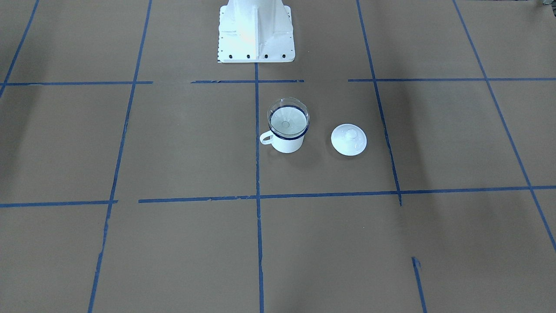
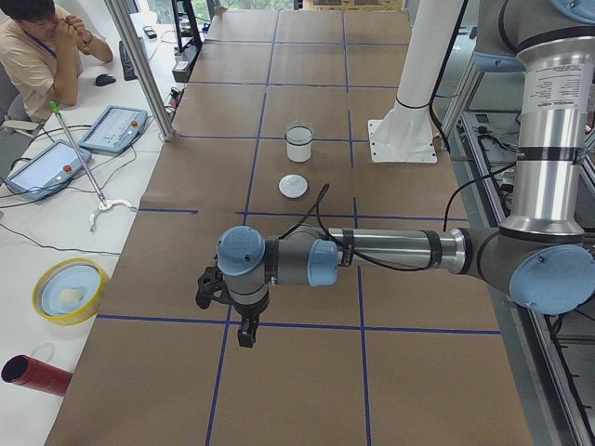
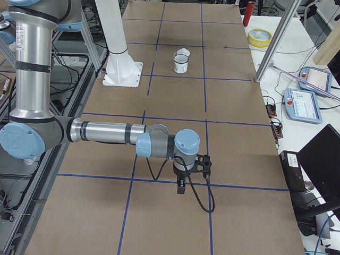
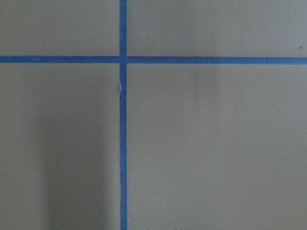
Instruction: Remove funnel from cup
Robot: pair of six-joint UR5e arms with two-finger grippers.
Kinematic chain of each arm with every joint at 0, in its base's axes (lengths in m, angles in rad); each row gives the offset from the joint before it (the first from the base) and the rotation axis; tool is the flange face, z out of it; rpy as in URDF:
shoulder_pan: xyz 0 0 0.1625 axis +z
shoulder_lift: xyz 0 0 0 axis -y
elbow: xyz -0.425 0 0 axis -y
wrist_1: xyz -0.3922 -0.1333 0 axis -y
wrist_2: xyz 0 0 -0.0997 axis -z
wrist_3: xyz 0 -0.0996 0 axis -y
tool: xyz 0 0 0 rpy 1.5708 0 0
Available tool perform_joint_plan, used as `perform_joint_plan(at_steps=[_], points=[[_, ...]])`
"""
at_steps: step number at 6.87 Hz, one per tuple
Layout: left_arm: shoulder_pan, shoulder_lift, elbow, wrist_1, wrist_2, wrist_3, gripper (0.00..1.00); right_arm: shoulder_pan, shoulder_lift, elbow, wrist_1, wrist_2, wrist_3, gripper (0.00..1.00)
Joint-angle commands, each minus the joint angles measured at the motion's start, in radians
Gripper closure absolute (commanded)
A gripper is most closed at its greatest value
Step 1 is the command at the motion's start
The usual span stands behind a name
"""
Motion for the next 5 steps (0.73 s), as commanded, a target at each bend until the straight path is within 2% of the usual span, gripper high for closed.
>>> perform_joint_plan(at_steps=[1,5], points=[[0.003,0.001,0.001,0.0,-0.004,0.001,0.0,0.0,0.0,-0.002,0.0,0.0,0.0,0.0],[0.01,0.0,-0.002,0.0,-0.002,0.006,0.0,0.0,0.0,-0.002,0.0,0.0,0.0,0.0]])
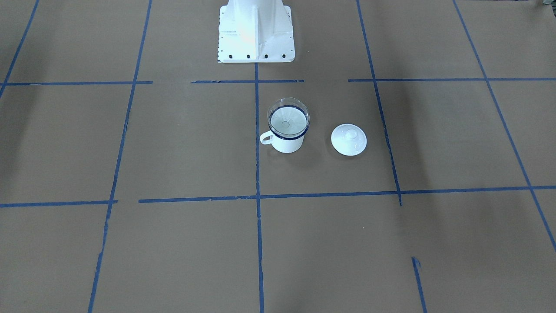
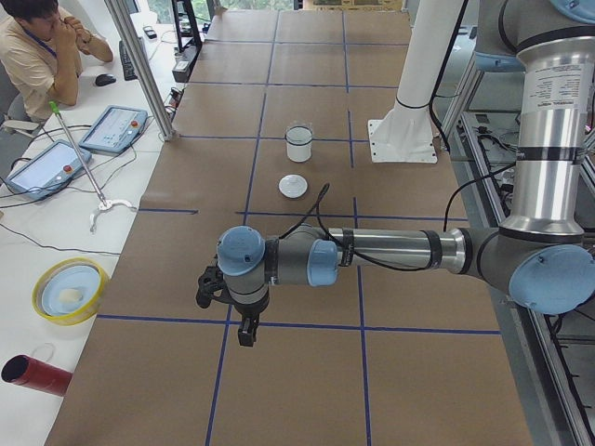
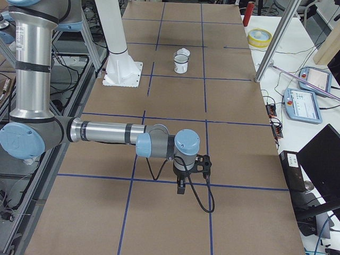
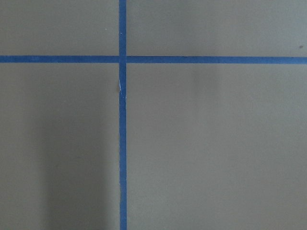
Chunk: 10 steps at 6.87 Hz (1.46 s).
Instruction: Remove funnel from cup
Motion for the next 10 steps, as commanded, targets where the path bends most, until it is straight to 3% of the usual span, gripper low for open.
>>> perform_joint_plan(at_steps=[1,4,5,6,7,8,9,10], points=[[0.019,-0.011,-0.001,0.002,0.004,-0.003,0.0,0.0,0.0,0.0,0.0,0.0,0.0,0.0],[0.031,-0.181,-0.003,-0.015,0.033,-0.003,0.0,0.0,0.0,0.0,0.0,0.0,0.0,0.0],[0.031,-0.201,-0.025,-0.109,0.039,-0.001,0.0,0.0,0.0,0.0,0.0,0.0,0.0,0.0],[0.029,-0.177,-0.041,-0.309,0.033,-0.01,0.0,0.0,0.0,0.001,0.0,0.0,0.0,0.0],[0.032,-0.185,-0.046,-0.352,0.018,-0.197,0.0,0.0,0.0,0.0,0.0,0.0,0.0,0.0],[0.07,-0.206,-0.073,-0.385,-0.031,-0.368,0.0,0.0,0.0,0.001,0.0,0.0,0.0,0.0],[0.163,-0.209,-0.151,-0.402,-0.022,-0.415,0.0,0.0,0.0,0.0,0.0,0.0,0.0,0.0],[0.296,-0.24,-0.161,-0.385,-0.022,-0.503,0.0,0.0,0.0,0.001,0.0,0.0,0.0,0.0]])
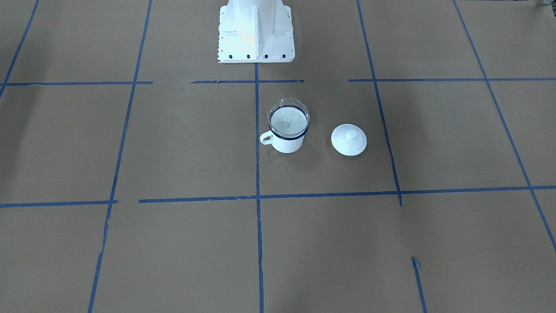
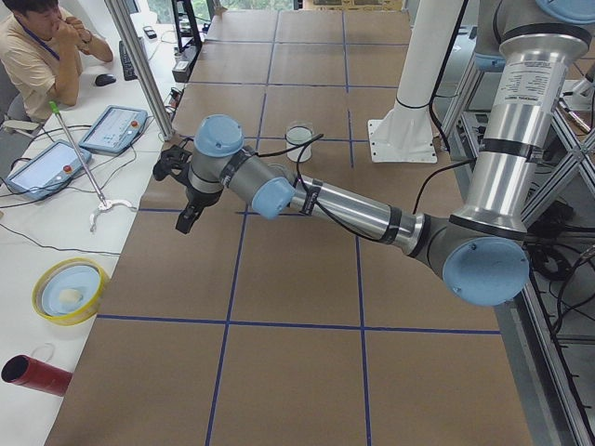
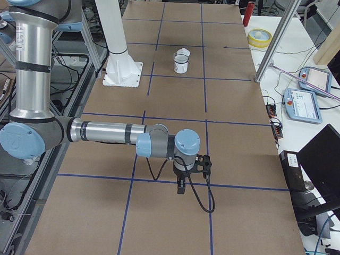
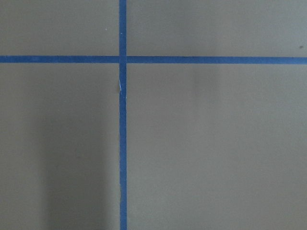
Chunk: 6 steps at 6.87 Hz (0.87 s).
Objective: Remove funnel from cup
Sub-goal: 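Move the left gripper over the glass funnel in the white mug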
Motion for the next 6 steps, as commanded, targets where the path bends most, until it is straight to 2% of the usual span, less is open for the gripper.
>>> perform_joint_plan(at_steps=[1,2,3,4,5,6], points=[[0.214,-0.115,-0.032,0.111,0.0,-0.235,0.0,0.0,0.0,0.001,0.0,0.0,0.0,0.0],[0.283,-0.198,-0.05,0.203,0.0,-0.435,0.0,0.0,0.0,0.001,0.0,0.0,0.0,0.0],[0.388,-0.252,-0.053,0.207,0.003,-0.625,0.0,0.0,0.0,0.001,0.0,0.0,0.0,0.0],[0.471,-0.301,-0.053,0.212,0.044,-0.768,0.0,0.0,0.0,0.001,0.0,0.0,0.0,0.0],[0.572,-0.324,-0.052,0.215,0.128,-0.925,0.0,0.0,0.0,0.001,0.0,0.0,0.0,0.0],[0.64,-0.378,-0.05,0.295,0.203,-0.998,0.0,0.0,0.0,0.001,0.0,0.0,0.0,0.0]])
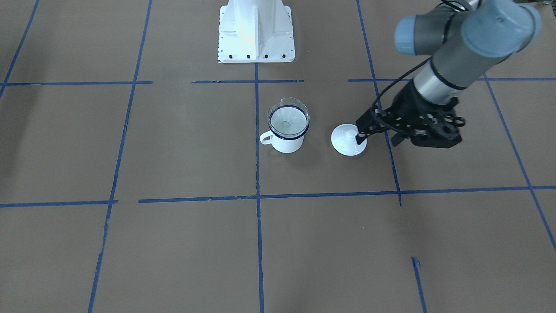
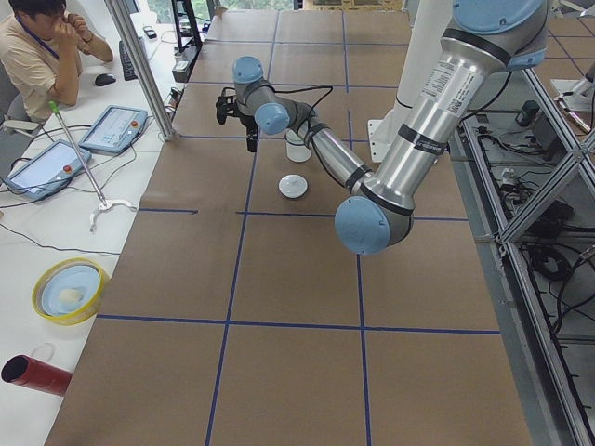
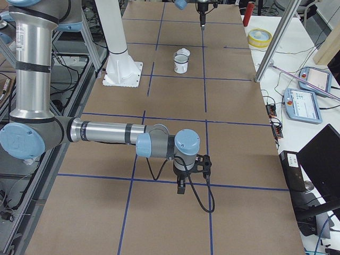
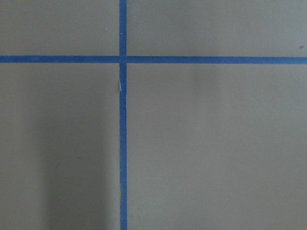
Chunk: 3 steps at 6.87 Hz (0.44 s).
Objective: Remove funnel from cup
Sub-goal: 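Move the left gripper over the glass funnel in the white mug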
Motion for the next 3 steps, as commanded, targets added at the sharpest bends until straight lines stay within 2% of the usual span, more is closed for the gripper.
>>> perform_joint_plan(at_steps=[1,3], points=[[0.148,-0.153,0.007,0.209,0.121,-0.188,0.0,0.0,0.0,0.0,0.0,0.0,0.0,0.0],[0.248,-0.236,0.032,0.23,0.19,-0.337,0.01,0.0,0.0,0.0,0.0,0.0,0.0,0.0]])
